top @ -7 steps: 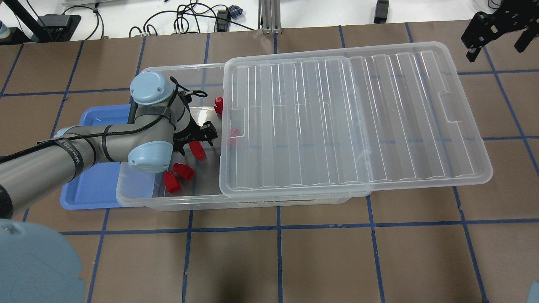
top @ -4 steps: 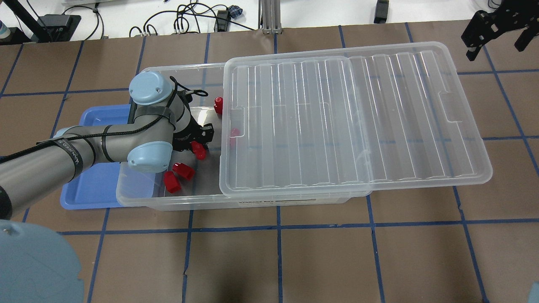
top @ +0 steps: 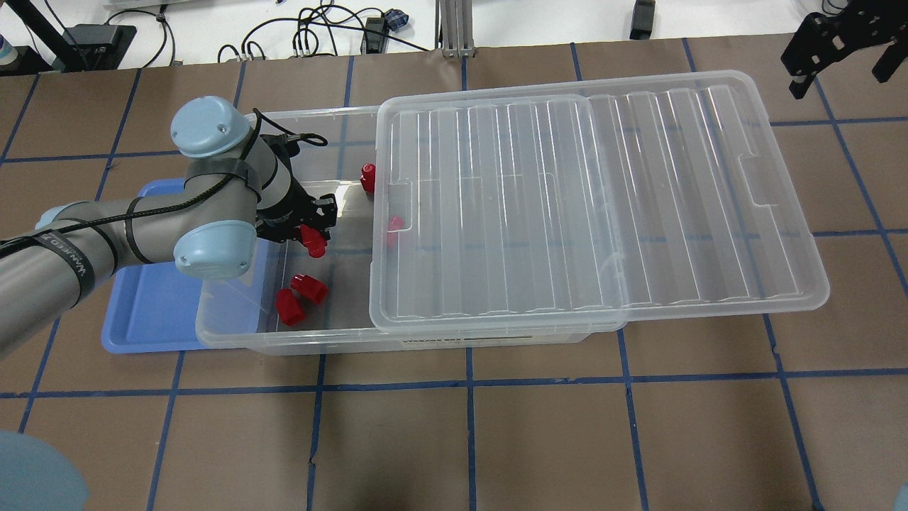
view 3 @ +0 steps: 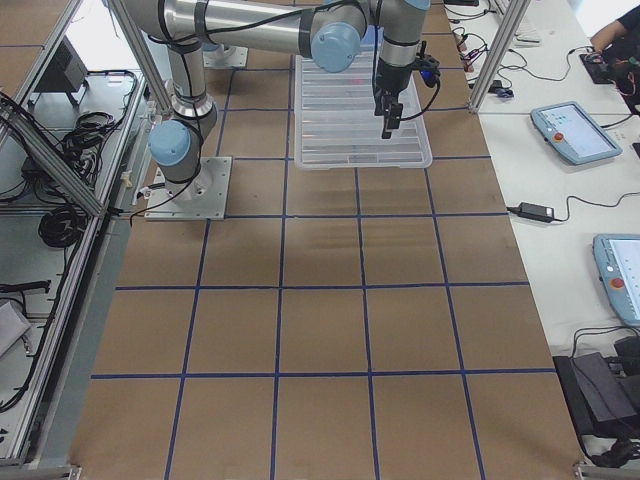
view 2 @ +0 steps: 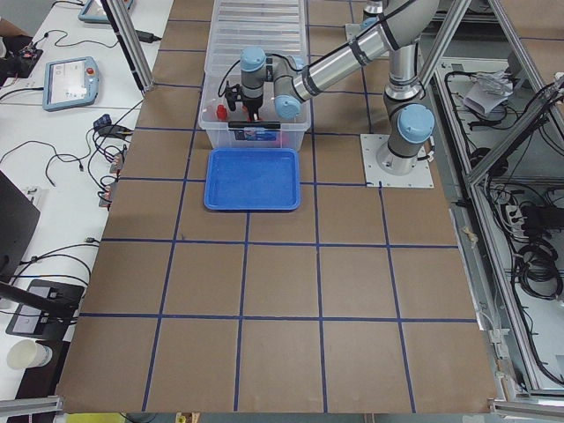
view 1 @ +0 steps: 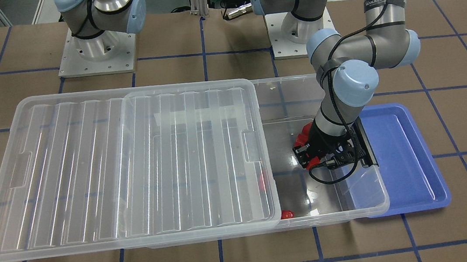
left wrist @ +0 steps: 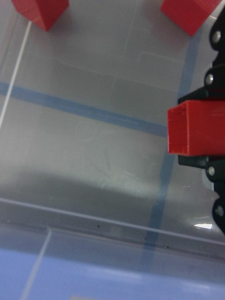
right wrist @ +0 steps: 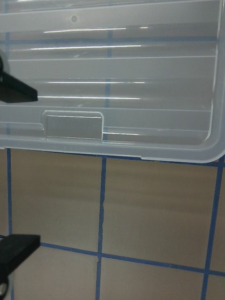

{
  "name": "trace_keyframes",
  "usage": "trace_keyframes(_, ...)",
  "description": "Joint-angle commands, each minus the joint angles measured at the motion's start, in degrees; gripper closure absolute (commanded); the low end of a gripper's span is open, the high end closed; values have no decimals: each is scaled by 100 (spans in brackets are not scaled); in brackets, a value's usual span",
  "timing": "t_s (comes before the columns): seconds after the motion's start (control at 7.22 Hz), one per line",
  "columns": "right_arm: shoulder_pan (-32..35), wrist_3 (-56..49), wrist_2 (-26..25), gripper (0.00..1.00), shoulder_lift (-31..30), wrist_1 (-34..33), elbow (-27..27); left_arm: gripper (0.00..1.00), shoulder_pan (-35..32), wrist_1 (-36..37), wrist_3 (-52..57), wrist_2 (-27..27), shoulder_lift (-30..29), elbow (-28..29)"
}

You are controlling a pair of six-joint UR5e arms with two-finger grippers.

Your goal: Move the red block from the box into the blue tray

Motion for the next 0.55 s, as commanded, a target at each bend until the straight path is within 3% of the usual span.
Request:
trace_keyframes(0.0,-1,0,-6,0,-5,-2,3,90,-54,-919,19,-11,403,428)
trace_keyframes(0.28,-1,0,3,0,12,-37,56,90,-63,-1509,37,-11,692,780)
trace_keyframes(0.42,-1,0,-14,0,30,-2,73,90,15,-2183,246,15,833,1095)
